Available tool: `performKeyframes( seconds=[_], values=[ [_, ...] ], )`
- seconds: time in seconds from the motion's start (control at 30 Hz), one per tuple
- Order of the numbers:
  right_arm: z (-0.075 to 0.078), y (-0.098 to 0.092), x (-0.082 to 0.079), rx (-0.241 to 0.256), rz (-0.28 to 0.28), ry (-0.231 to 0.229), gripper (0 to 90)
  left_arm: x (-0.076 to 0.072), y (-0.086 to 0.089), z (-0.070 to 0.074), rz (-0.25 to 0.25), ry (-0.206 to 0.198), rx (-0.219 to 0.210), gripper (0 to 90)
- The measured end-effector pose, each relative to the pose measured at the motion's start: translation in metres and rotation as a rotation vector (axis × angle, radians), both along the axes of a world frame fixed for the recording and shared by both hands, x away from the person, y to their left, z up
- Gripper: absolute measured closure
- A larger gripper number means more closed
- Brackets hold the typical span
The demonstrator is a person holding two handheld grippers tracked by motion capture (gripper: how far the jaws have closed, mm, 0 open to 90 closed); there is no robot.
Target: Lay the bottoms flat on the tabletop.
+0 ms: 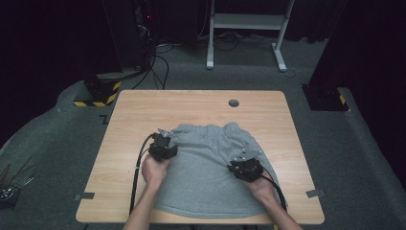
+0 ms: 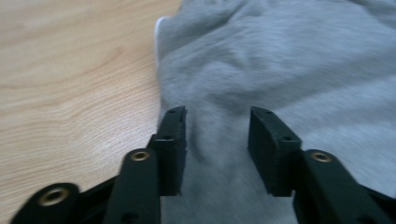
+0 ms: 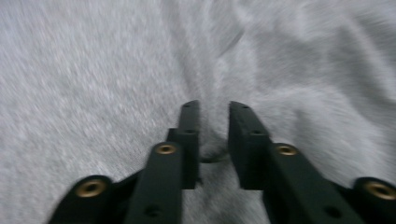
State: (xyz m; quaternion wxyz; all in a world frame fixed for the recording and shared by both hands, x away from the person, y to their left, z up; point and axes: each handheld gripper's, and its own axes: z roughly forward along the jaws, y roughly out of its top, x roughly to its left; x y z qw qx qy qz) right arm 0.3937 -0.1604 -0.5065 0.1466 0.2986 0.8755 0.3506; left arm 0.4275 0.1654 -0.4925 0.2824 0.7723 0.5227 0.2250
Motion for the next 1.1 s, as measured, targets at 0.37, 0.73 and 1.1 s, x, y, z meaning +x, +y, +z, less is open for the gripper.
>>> performKeyframes(
  seconds=[0.37,0.73,1.1],
  values=[
    [-0.010,-0.020,0.004,0.019,-0.087,0.030,59.7,-0.023,0.022,-0.016,0.006,0.018,-0.002,50.3],
    [-0.007,-0.031,0.071,-0.023,-0.192,0.035,53.1,0.001,0.021,-0.026,0.118,-0.043,-0.090,41.4],
    [-0.003,-0.014,0.026,0.002,-0.095,0.043,67.5,-0.056,-0.013,-0.008,-0.174,-0.048,-0.047,44.4]
  ],
)
